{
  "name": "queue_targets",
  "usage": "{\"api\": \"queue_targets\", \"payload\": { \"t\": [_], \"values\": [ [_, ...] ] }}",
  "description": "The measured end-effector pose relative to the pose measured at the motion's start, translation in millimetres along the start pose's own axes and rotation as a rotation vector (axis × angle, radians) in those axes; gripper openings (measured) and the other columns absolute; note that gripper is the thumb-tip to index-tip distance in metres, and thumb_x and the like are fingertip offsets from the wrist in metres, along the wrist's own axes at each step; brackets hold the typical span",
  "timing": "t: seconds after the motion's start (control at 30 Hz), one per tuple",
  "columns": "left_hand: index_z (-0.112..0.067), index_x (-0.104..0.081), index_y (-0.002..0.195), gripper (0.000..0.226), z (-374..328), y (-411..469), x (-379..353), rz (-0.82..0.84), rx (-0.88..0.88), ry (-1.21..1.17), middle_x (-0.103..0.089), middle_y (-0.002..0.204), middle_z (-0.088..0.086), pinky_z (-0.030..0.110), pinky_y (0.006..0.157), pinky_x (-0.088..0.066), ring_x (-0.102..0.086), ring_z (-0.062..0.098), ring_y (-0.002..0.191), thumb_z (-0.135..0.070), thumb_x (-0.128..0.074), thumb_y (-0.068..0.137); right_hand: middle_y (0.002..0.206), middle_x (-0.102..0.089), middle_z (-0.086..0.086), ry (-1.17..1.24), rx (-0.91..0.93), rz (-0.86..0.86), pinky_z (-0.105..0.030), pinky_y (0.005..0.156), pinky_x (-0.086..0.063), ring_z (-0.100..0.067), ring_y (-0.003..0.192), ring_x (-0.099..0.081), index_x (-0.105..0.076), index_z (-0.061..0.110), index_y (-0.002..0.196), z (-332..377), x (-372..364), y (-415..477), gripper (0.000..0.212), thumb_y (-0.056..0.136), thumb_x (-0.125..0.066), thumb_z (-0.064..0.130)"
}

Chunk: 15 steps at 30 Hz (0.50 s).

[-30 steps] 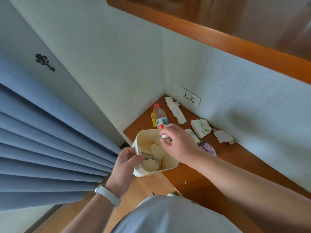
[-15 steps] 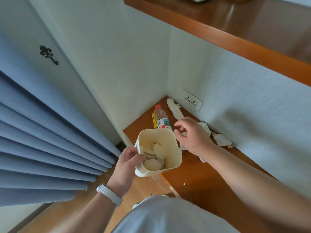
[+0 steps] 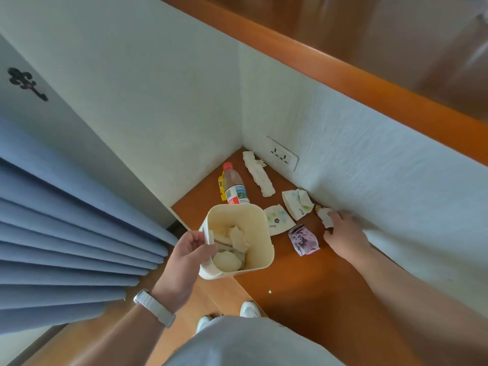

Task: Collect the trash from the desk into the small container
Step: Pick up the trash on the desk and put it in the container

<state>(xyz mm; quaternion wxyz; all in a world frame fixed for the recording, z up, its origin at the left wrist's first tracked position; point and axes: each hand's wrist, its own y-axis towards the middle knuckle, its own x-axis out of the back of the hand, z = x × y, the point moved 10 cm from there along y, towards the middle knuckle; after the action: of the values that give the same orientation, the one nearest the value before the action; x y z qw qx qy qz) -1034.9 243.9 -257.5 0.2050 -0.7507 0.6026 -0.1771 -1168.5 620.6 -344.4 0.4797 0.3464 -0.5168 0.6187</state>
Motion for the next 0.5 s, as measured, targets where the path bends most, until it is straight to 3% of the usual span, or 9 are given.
{"api": "queue_targets", "payload": {
  "t": [0.17, 0.5],
  "values": [
    [-0.003, -0.061, 0.106, 0.042, -2.8, 3.0, -7.6, -0.01, 0.004, 0.038, -0.069, 0.098, 0.02, 0.043, 0.082, -0.056, -0.067, 0.029, 0.086, -0.022, -0.069, 0.069, 0.127, -0.057, -0.019, -0.098, 0.052, -0.117, -0.042, 0.078, -0.049, -0.038, 0.104, -0.057, -0.054, 0.005, 0.13, -1.9, -0.6, 8.8, 0.044, 0.087, -0.06, 0.013],
    [-0.002, -0.06, 0.107, 0.044, -4.5, 7.2, -18.4, 0.018, 0.003, 0.073, -0.068, 0.099, 0.02, 0.034, 0.074, -0.058, -0.068, 0.027, 0.084, -0.022, -0.069, 0.069, 0.093, -0.061, -0.004, -0.096, 0.014, -0.151, -0.031, 0.061, -0.05, -0.023, 0.078, -0.059, -0.065, 0.011, 0.1, -9.5, -3.3, 12.2, 0.02, 0.098, -0.048, 0.021]
  ]
}}
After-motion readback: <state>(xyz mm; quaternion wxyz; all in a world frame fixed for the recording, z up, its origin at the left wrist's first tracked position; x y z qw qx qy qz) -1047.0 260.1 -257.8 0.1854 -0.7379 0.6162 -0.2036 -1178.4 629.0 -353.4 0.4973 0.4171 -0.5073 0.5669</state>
